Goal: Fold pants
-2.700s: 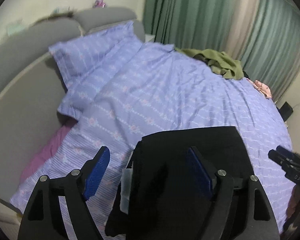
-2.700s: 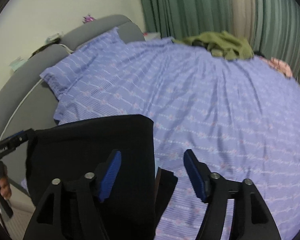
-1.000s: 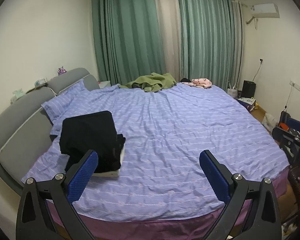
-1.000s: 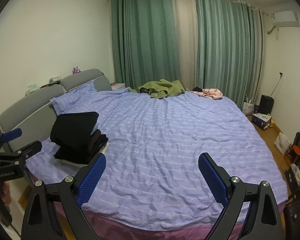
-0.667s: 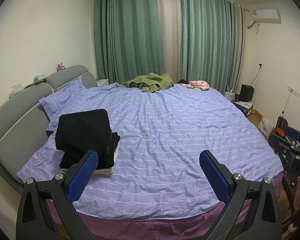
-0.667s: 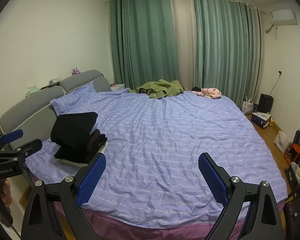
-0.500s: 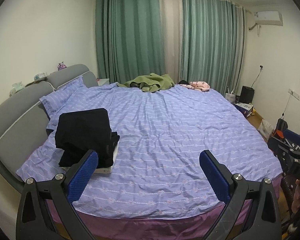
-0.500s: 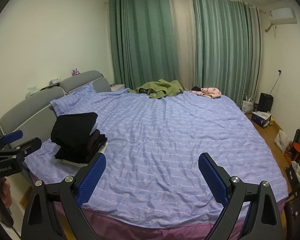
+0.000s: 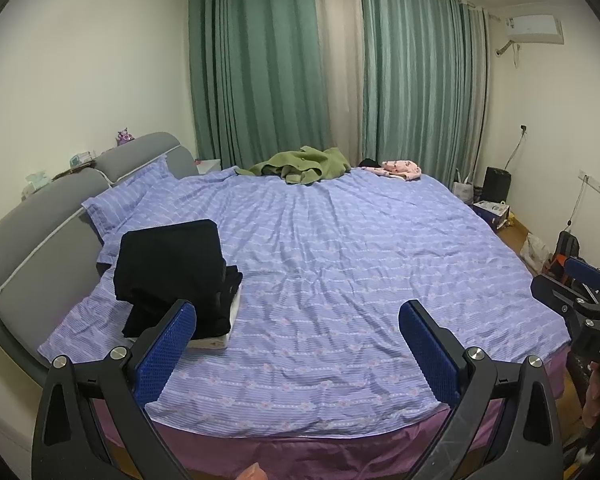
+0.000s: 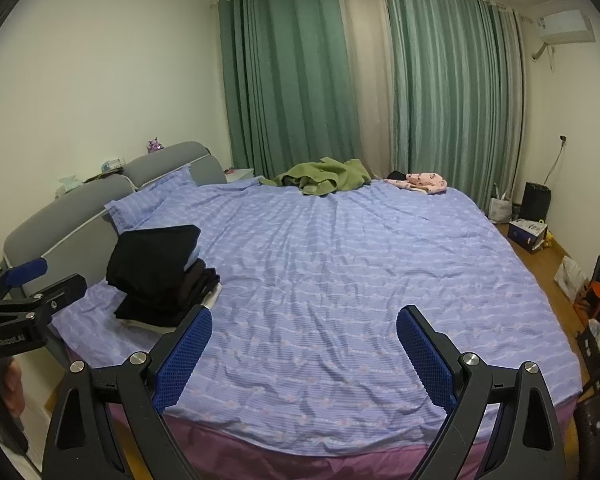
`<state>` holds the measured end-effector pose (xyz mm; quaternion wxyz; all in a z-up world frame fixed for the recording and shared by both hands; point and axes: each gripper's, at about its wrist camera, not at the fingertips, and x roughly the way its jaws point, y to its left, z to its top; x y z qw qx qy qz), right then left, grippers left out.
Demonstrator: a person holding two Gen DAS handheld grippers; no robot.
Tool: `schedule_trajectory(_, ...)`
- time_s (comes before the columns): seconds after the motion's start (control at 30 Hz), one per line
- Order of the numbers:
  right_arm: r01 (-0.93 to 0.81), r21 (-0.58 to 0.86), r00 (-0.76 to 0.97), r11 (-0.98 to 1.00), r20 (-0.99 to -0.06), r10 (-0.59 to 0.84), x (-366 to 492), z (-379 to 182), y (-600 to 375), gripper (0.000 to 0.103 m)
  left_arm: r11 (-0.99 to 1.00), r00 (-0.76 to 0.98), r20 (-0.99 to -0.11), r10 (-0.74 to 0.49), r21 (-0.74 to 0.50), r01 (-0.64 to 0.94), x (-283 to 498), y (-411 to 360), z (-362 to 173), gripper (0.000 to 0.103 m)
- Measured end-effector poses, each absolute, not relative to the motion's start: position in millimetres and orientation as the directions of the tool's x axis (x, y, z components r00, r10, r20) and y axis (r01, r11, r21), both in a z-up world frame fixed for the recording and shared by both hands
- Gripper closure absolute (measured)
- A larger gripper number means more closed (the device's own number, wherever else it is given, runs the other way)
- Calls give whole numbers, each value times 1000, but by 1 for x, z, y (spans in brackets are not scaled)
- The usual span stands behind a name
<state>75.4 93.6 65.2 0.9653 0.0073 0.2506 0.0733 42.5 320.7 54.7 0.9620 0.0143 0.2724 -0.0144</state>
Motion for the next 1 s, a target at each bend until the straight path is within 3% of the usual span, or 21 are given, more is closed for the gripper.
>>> schedule_trajectory(1.0,-136,56,860,989,-489,146,76,62,93,8,999,851,-525,-12,31,33,50,326,58,0)
